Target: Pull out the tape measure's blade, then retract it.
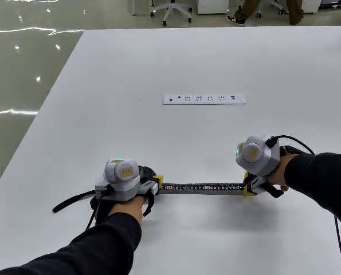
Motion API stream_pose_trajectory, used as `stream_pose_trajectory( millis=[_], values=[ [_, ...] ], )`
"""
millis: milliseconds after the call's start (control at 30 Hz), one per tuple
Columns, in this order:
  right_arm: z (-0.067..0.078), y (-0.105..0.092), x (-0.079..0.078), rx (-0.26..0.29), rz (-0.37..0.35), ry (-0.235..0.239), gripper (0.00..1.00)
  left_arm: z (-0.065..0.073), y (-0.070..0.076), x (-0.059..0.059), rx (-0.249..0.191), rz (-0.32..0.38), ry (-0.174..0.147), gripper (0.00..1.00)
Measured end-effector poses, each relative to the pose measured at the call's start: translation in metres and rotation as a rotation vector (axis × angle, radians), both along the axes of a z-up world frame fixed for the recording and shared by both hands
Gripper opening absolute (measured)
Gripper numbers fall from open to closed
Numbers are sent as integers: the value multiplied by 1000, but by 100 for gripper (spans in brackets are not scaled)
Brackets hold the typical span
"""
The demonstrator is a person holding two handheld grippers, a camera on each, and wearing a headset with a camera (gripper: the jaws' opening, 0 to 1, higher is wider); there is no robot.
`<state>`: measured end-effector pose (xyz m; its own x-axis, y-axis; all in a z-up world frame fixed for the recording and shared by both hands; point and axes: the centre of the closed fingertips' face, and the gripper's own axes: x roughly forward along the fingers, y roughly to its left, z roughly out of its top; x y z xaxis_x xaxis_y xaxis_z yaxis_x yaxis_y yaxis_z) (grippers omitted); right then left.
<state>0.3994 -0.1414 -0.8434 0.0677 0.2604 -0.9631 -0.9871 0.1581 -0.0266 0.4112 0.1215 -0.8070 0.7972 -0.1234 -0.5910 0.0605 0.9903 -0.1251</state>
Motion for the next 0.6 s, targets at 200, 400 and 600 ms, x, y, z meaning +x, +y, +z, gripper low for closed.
stream_pose_trajectory(
  millis=[200,400,600],
  values=[
    [0,5,-1,-7,-6,-2,12,-1,1,0,-4,4,5,62],
    [0,14,-2,0,-1,-6,12,-1,1,0,-7,3,12,62],
    [1,20,-1,2,1,-2,12,-1,0,-1,-9,2,16,62]
  ],
)
